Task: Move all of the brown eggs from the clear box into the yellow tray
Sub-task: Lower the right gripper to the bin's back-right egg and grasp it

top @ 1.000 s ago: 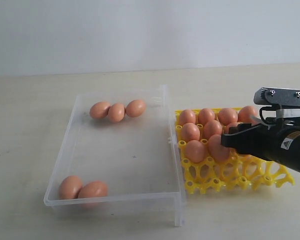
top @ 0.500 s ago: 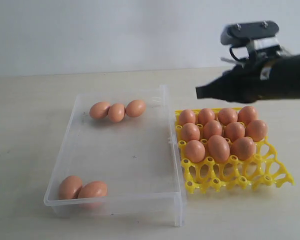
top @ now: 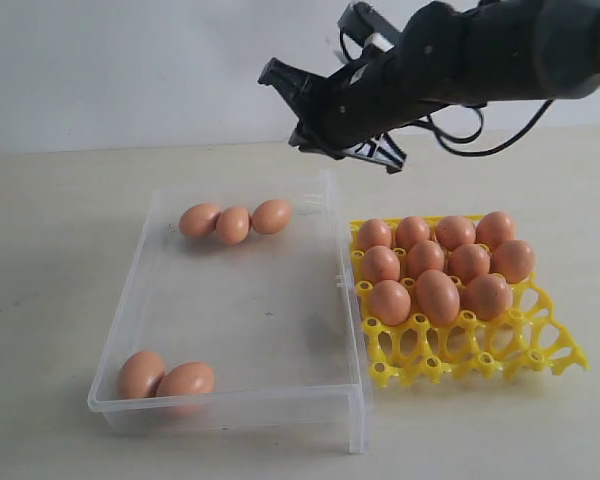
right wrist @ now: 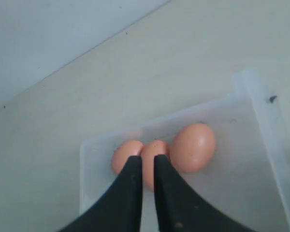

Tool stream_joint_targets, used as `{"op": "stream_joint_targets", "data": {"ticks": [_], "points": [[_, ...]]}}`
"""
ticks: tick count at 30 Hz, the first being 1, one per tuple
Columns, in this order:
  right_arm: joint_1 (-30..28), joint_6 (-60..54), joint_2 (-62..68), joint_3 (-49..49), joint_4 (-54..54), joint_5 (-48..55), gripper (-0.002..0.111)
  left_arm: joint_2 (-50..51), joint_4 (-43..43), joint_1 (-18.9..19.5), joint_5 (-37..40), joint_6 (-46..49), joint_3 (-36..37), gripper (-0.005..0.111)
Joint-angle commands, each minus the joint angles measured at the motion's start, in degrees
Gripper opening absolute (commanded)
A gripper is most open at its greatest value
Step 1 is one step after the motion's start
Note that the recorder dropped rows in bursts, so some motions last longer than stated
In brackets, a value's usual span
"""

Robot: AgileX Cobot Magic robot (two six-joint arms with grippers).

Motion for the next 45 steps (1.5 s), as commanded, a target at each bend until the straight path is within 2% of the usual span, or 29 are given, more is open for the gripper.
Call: {"op": "stream_joint_targets", "data": {"ticks": [1, 3, 6, 16, 28, 45], "points": [[1.40, 7.51, 6.08, -4.84, 0.05, 0.09, 0.044, -0.32, -0.08, -0.04, -0.43, 0.09, -0.20, 0.000], [1.76, 11.89, 8.52, -6.48, 0.05, 0.00, 0.062, -0.32, -0.08, -0.04, -0.43, 0.09, -0.20, 0.000], [2.75, 15.12, 11.09, -8.53, 0.19, 0.11, 0.069, -0.32, -0.08, -0.04, -0.43, 0.09, -0.20, 0.000], [3.57, 20.26, 16.82, -12.62, -0.02, 0.47, 0.062, -0.32, -0.08, -0.04, -0.43, 0.09, -0.20, 0.000], [1.89, 24.76, 18.13, -12.62, -4.88, 0.39, 0.062, -0.32, -0.08, -0.04, -0.43, 0.09, -0.20, 0.000], [1.43, 24.95, 21.53, -12.62, -5.02, 0.39, 0.062, -0.32, -0.08, -0.04, -0.43, 0.09, -0.20, 0.000]]}}
